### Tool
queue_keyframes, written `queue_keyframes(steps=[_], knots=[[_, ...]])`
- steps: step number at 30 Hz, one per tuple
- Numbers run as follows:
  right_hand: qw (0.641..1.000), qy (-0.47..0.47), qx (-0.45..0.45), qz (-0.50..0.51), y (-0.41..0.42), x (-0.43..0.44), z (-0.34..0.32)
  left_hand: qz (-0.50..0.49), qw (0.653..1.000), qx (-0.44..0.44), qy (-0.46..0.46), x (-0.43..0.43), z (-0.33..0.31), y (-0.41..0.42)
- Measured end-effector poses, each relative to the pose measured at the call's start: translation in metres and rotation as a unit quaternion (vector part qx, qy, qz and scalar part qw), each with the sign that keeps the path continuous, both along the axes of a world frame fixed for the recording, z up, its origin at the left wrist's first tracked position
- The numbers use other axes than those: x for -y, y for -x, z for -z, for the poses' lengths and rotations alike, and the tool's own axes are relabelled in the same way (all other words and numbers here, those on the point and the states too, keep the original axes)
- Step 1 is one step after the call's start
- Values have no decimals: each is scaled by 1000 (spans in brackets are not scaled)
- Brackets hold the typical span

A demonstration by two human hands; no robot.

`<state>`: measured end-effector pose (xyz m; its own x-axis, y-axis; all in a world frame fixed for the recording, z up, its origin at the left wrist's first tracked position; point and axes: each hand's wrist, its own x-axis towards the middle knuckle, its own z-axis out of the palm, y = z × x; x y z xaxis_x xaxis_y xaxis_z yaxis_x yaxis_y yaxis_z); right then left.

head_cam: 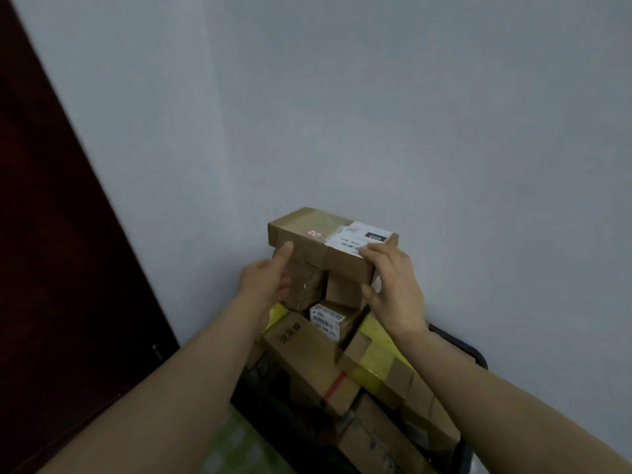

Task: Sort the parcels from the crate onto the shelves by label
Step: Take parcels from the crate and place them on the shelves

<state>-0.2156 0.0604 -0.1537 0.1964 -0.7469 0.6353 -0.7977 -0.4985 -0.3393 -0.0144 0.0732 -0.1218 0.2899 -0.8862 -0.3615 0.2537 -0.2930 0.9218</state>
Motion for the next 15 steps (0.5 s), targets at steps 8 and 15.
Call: queue_keyframes(steps=[8, 15], knots=[[980, 88, 65, -166, -31, -89, -4, -164, 981, -107, -14, -124, -31, -29], [940, 96, 34, -325, -83, -189, -6, -311, 947, -75, 17, -268, -48, -62]])
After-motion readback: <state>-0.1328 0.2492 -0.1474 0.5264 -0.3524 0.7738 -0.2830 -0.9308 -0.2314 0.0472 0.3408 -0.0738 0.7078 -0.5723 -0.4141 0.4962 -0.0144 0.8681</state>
